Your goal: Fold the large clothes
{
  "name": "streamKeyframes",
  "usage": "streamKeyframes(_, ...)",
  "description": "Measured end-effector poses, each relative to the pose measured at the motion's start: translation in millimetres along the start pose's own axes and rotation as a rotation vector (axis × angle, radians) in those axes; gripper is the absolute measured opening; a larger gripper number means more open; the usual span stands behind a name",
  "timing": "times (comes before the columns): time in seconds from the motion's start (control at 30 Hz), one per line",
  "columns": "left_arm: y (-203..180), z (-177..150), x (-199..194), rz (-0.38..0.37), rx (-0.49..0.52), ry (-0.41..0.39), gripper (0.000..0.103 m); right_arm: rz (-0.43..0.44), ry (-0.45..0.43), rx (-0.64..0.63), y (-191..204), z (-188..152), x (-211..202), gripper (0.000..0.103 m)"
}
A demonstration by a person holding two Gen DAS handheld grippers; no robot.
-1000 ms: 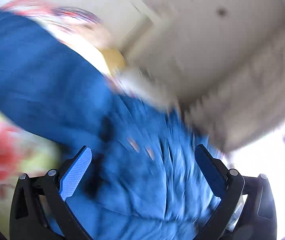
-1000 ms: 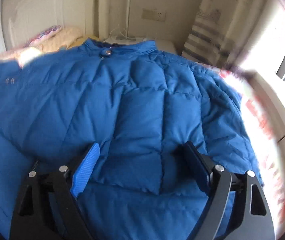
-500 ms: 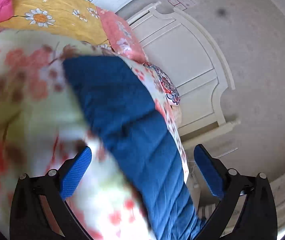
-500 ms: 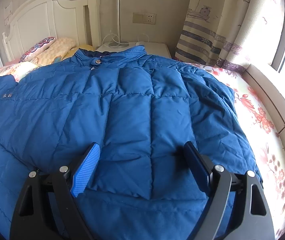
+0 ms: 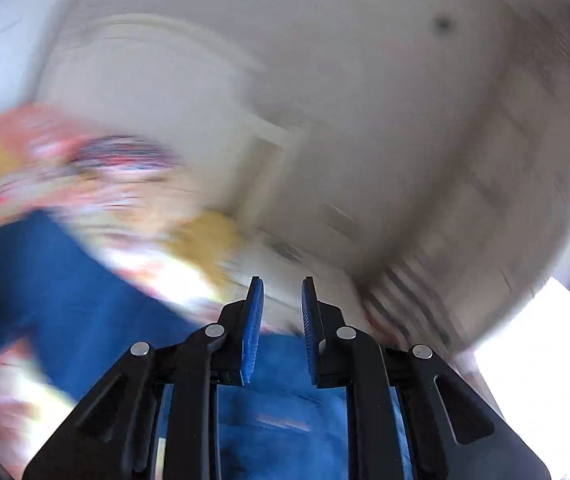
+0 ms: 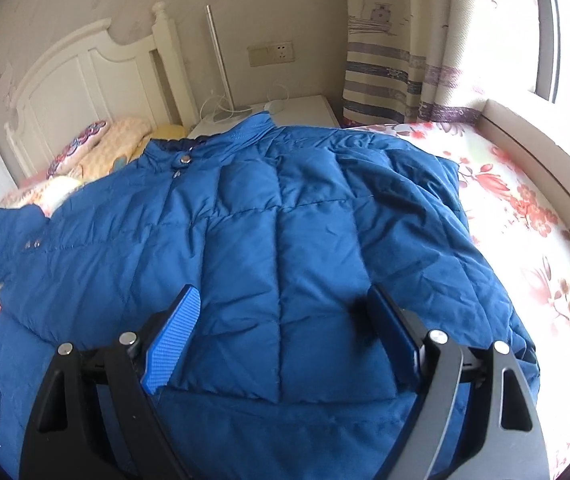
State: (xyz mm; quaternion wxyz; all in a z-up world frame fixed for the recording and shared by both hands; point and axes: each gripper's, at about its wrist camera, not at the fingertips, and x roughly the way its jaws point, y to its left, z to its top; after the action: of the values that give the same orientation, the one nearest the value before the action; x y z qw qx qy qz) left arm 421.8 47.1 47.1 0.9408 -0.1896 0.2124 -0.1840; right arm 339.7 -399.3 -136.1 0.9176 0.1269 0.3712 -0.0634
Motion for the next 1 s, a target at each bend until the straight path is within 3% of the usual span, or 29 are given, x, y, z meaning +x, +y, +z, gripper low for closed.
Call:
streamKeyframes(0.07,-59,-30,35,-0.107,0.073,0.114,0.014,0.005,-0.004,0.007,-1,0,-1,0.084)
streamKeyframes(0.13,-87,-57,59,-0.160,0.085,0.193,0.015,0.012,-0.007,0.019,-3,-1,-2,0.084)
streamKeyframes(0.27,-76,-112,89,-0.281,-0.056,0.360,0.018,0.041,-0.014,0.045,-9,-1,-5,0.084)
streamKeyframes(0.33,-31,-128,84,-0.282,-0.193,0.384,0.033,0.059,-0.016,0.055,-12,0,-5,0.084)
streamKeyframes(0.37,-5,-129,73,-0.268,-0.249,0.351,0.061,0.066,-0.015,0.058,-13,0,-5,0.084)
streamKeyframes(0.4,12,-129,58,-0.270,-0.294,0.315,0.099,0.071,-0.014,0.060,-13,0,-5,0.084)
streamKeyframes(0.47,60,-118,22,-0.281,-0.417,0.185,0.099,0.082,-0.014,0.069,-14,0,-5,0.084)
streamKeyframes(0.53,106,-99,-27,-0.196,-0.495,0.022,0.099,0.087,-0.013,0.071,-14,-1,-5,0.084)
streamKeyframes(0.63,160,-81,-78,-0.041,-0.609,-0.138,0.099,0.083,-0.014,0.069,-14,-1,-5,0.084)
streamKeyframes(0.73,215,-75,-93,0.059,-0.757,-0.189,0.099,0.082,-0.014,0.068,-13,-1,-5,0.084)
streamKeyframes(0.8,252,-69,-82,0.093,-0.858,-0.165,0.097,0.080,-0.013,0.067,-13,-1,-5,0.084)
streamKeyframes(0.87,277,-64,-73,0.112,-0.919,-0.180,0.087,0.076,-0.014,0.067,-13,-1,-5,0.085)
streamKeyframes(0.93,286,-51,-67,0.161,-0.885,-0.203,0.079,0.076,-0.014,0.067,-13,-1,-5,0.085)
streamKeyframes(1.0,290,-38,-68,0.213,-0.839,-0.229,0.043,0.075,-0.014,0.066,-13,-1,-5,0.085)
